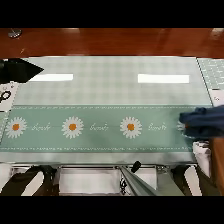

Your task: Fold the shirts.

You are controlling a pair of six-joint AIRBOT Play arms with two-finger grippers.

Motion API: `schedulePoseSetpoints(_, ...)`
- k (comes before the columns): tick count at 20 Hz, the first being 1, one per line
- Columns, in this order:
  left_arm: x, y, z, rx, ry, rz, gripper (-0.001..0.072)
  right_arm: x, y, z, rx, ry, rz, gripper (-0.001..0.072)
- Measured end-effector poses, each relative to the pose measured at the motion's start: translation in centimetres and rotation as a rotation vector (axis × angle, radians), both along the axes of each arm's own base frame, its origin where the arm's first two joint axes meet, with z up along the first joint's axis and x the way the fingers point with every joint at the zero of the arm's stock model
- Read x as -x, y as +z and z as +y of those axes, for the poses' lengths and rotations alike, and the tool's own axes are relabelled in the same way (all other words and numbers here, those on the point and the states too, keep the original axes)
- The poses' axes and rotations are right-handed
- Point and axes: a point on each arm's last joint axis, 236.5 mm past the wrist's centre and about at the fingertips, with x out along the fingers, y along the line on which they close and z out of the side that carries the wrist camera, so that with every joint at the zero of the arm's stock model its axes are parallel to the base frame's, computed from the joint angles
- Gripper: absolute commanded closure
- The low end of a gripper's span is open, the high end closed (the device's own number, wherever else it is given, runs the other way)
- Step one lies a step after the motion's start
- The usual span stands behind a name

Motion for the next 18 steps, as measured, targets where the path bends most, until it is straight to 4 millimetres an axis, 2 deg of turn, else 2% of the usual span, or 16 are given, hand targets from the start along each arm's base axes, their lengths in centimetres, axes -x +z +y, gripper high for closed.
schedulePoseSetpoints(3,-0.7,0.0,0.1,-0.001,0.004,-0.013,0.0673,3.7,-0.5,-1.7,0.051,-0.095,0.120,0.0692)
schedulePoseSetpoints(6,-1.3,-0.4,0.3,-0.002,0.009,-0.011,0.0673,7.4,0.1,-3.4,0.143,-0.202,0.208,0.0692)
schedulePoseSetpoints(9,-1.7,-0.7,0.4,-0.008,0.006,-0.013,0.0673,10.4,-0.4,-4.3,0.195,-0.275,0.297,0.0692)
schedulePoseSetpoints(13,-2.3,-0.6,0.7,-0.026,0.010,-0.039,0.0673,14.2,-3.5,-4.6,0.208,-0.321,0.468,0.0692)
schedulePoseSetpoints(18,-2.9,-0.5,1.4,-0.055,0.029,-0.069,0.0672,18.7,-8.3,-4.6,0.184,-0.350,0.735,0.0684)
